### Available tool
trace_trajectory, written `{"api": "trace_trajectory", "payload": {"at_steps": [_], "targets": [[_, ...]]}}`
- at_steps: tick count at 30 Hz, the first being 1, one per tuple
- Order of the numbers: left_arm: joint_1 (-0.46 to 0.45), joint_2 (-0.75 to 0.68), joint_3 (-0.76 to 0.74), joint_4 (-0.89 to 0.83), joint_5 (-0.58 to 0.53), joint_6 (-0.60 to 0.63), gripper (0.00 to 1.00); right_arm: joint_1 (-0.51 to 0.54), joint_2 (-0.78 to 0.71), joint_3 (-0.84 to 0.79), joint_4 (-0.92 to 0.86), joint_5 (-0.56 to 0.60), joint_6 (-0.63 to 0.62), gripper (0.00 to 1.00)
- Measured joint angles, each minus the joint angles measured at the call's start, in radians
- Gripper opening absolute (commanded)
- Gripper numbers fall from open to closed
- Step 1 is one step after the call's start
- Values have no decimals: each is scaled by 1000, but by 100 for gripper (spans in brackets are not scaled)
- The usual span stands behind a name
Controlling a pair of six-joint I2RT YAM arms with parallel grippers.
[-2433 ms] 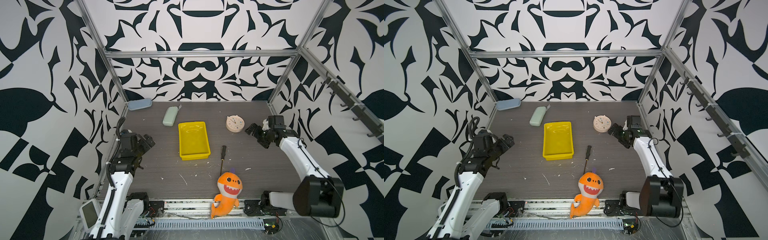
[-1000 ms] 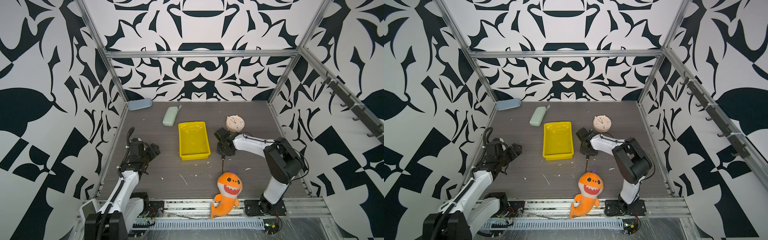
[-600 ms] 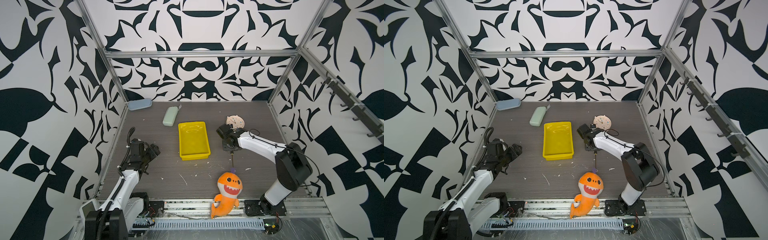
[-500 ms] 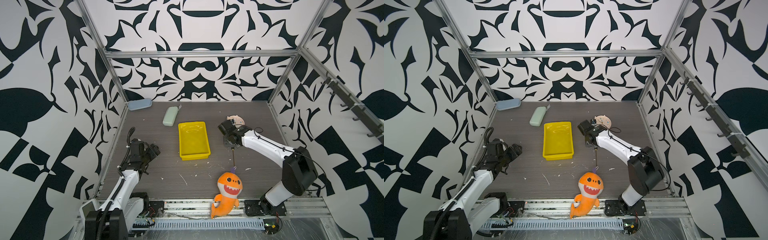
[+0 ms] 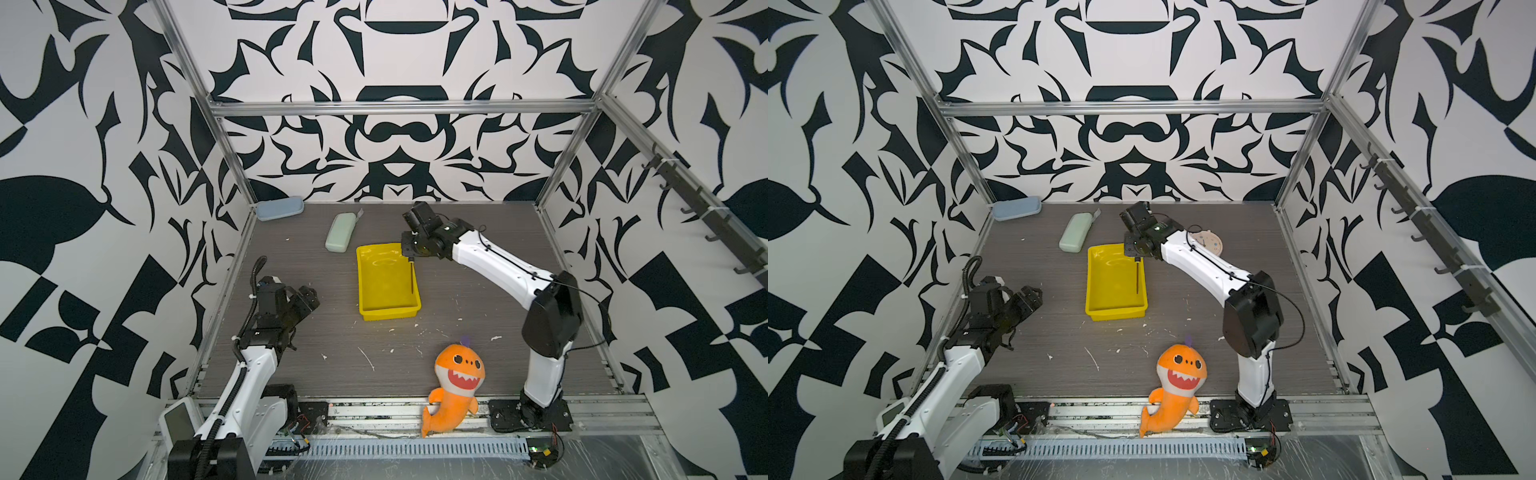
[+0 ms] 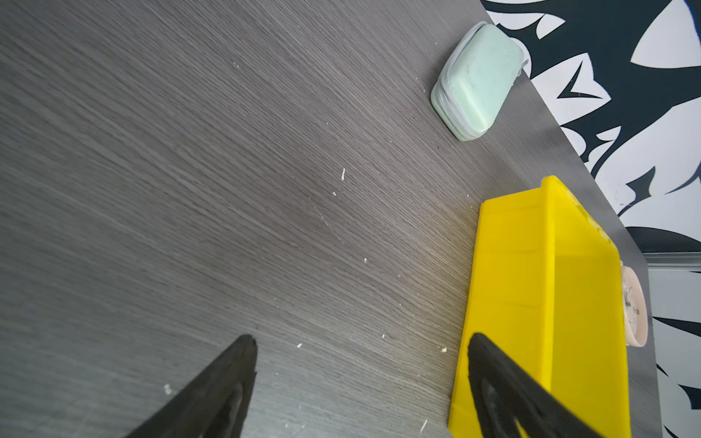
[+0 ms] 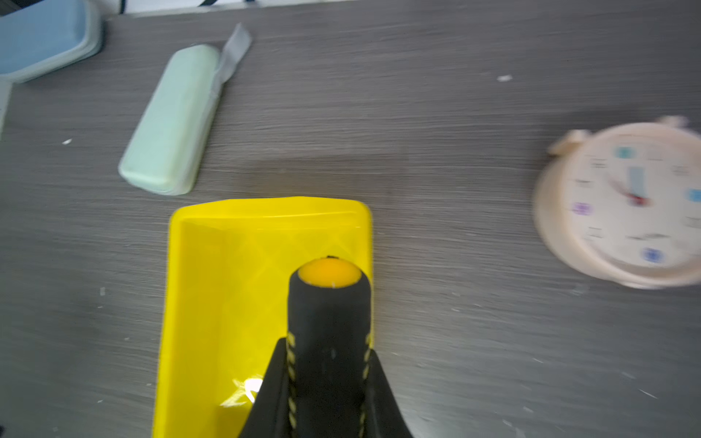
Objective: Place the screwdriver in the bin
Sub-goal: 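Lift the screwdriver and carry it over the yellow bin with the right gripper, then lower the screwdriver into the yellow bin and open the right gripper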
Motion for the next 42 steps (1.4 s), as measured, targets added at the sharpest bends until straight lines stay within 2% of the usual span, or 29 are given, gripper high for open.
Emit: {"api": "trace_trajectory", "payload": {"at_steps": [8,12,27,32,42], "targets": [[0,2,0,0,1,-2,90,48,240,201,-23,-79,62,3],[0,16,0,1,1,-2,90,55,301,223,-29,-110,95,4],[0,28,0,0,1,-3,90,55,337,232,-32,-144,174,17],[0,28,0,0,1,-3,90,55,417,339,-90,-148,191,24],[0,27,0,0,5,-5,90,55,433,370,-112,-180,218,25]]}}
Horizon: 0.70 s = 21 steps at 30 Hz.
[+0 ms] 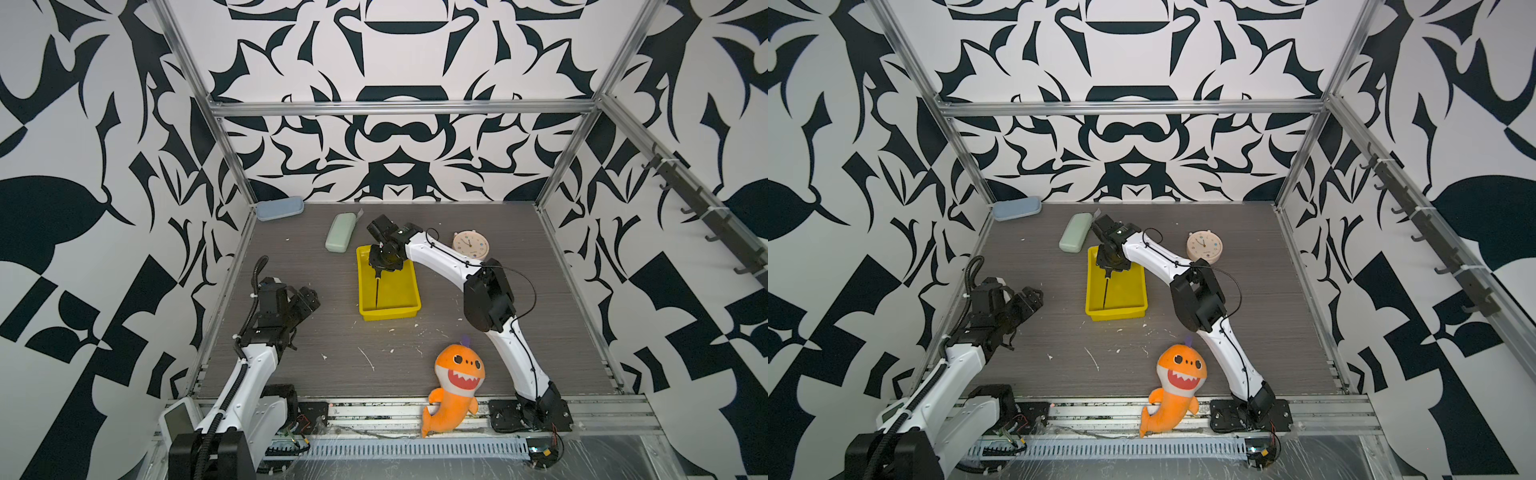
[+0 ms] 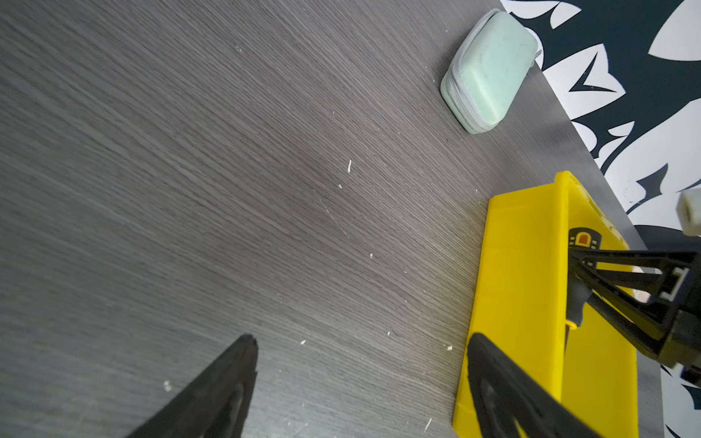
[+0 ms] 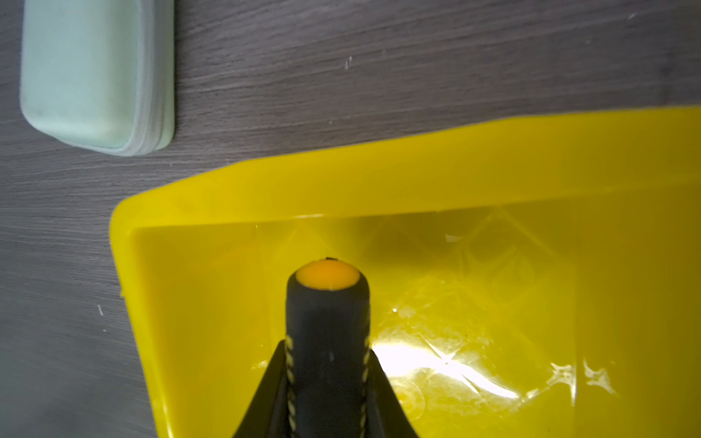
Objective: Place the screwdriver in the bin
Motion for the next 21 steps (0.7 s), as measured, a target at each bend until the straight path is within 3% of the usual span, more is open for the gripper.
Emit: {"api": "trace_trajectory", "payload": {"at_steps": [2,4,7,9,18,21], "targets": [[0,-2,0,0,0,0,90,0,6,3,2,-6,4,25],[0,-6,0,0,0,0,90,-3,26,24,-4,-19,12,32],[0,-15,0,0,-1,0,90,-4,64,66,-8,-47,34,58],[0,-19,0,0,-1,-1,90,-7,72,81,-19,-60,38,66],[0,-19,0,0,-1,-1,90,-56,-50,107,-67,-127,15,73],[0,-17,0,0,0,-4,99,-103,-143,105,-55,-174,15,77]]}}
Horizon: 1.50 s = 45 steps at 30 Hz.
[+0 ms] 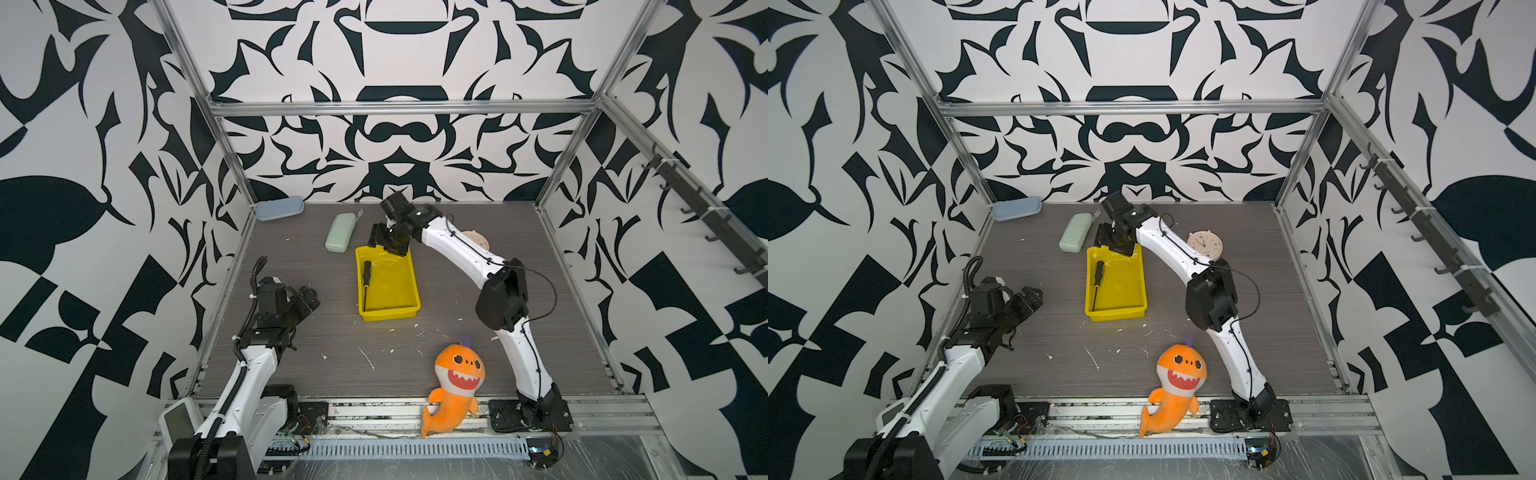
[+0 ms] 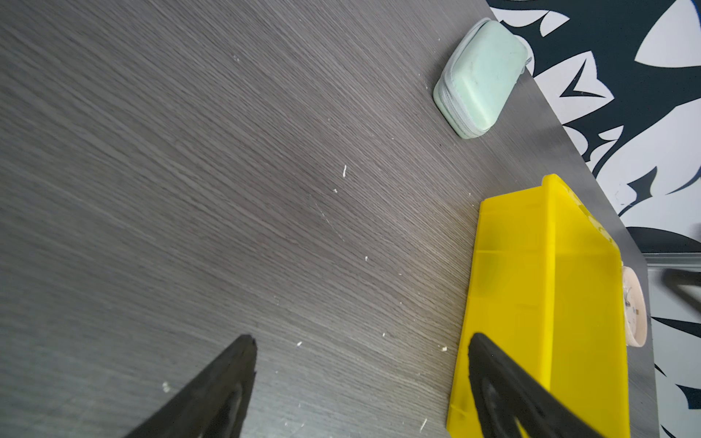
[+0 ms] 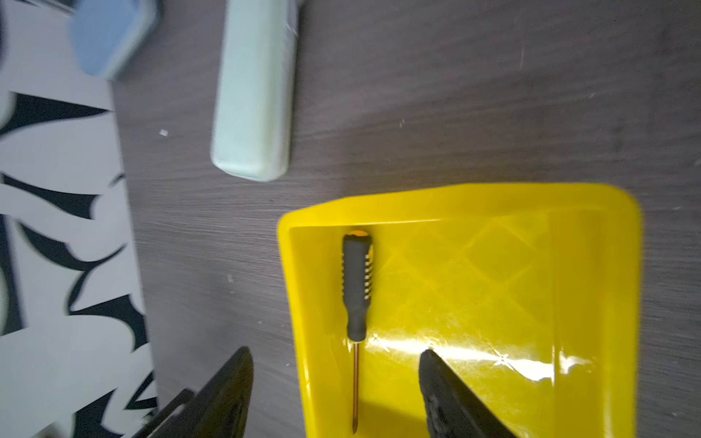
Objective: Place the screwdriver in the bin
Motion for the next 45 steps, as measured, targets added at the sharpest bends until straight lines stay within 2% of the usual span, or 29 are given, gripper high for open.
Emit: {"api": "trace_trajectory", "payload": {"at_steps": [6,8,10,12,14,17,19,21,22,24,27,32,41,45], "targets": [[0,25,0,0,1,-14,99,-152,-219,-72,57,-59,-20,82],[0,34,0,0,1,-17,99,-201,-284,-126,68,-43,-60,83],[0,42,0,0,1,-24,99,-244,-354,-218,100,20,-124,83],[0,50,0,0,1,-33,99,-263,-424,-348,156,102,-194,97],[0,60,0,0,2,-42,99,-263,-512,-566,289,208,-289,98],[0,71,0,4,11,-47,99,-246,-629,-962,594,345,-455,86],[0,74,-1,11,20,-49,99,-239,-685,-1228,827,447,-518,82],[0,75,-1,16,29,-50,99,-246,-720,-1495,1097,528,-577,83],[0,75,-1,18,31,-50,99,-260,-733,-1600,1191,561,-607,90],[0,75,-1,21,35,-51,99,-299,-769,-1734,1265,609,-663,93],[0,67,-5,25,42,-53,99,-346,-868,-1798,1341,652,-731,93],[0,42,-24,29,45,-55,99,-348,-1004,-1800,1475,663,-837,96],[0,40,-24,37,48,-61,99,-384,-1009,-1904,1512,642,-885,96],[0,40,-24,37,48,-61,99,-405,-938,-1917,1556,627,-885,97]]}}
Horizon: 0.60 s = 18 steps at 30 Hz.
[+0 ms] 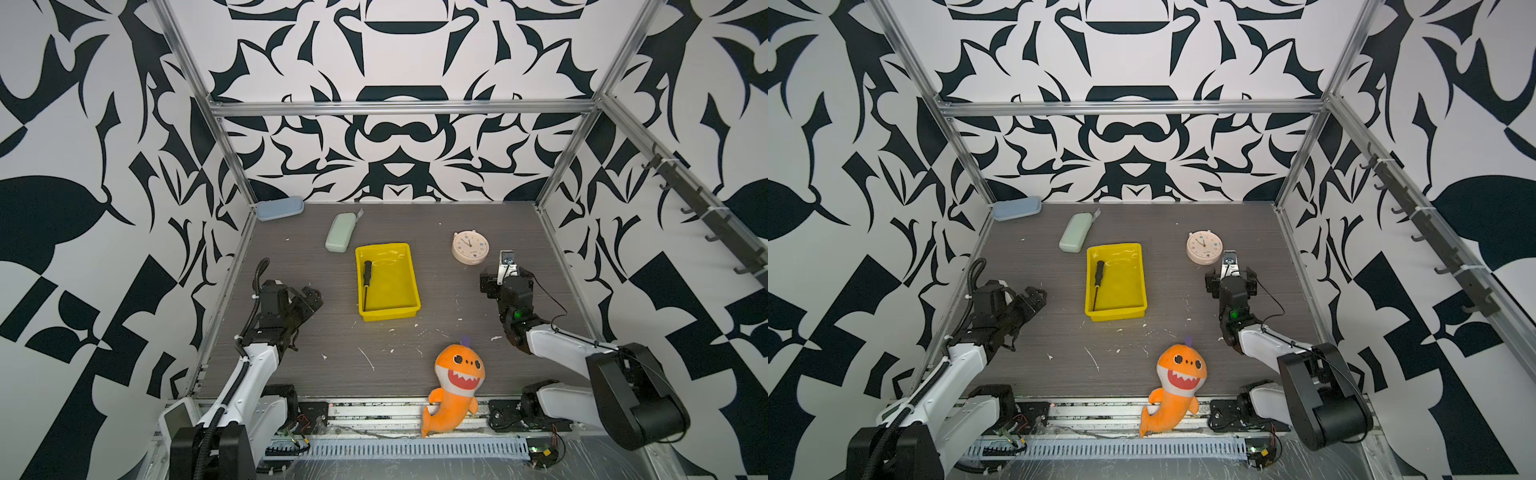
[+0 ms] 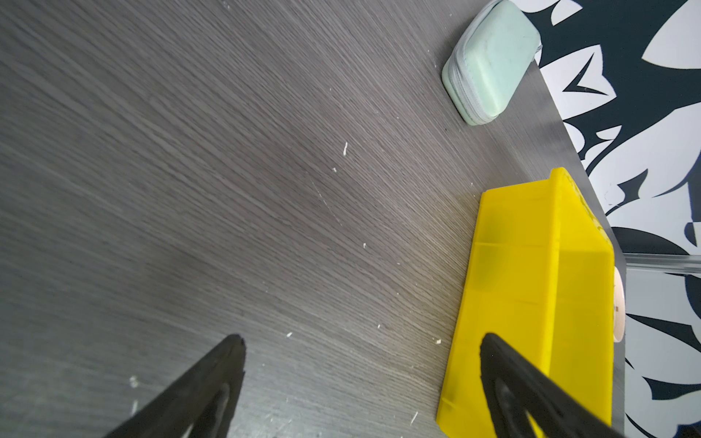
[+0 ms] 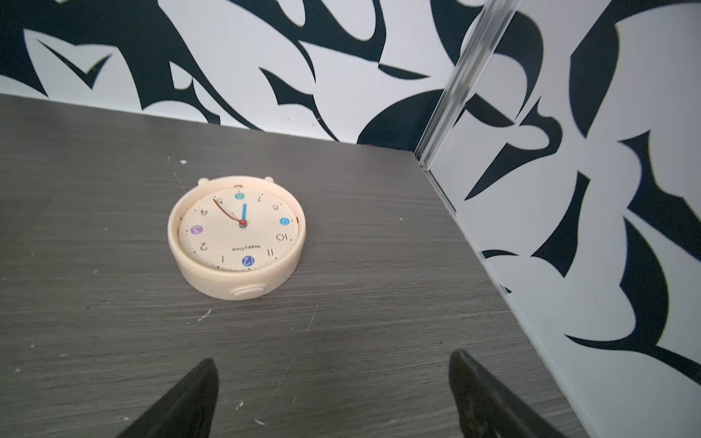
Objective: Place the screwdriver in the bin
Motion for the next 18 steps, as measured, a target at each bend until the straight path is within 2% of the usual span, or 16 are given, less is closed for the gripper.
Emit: {"api": "trace_trajectory", "payload": {"at_steps": [15,18], "targets": [[0,56,0,0,0,-3,99,-43,286,-98,344,-102,-12,97],[0,53,0,0,-8,-7,99,-46,289,-96,344,-123,-19,100]]}}
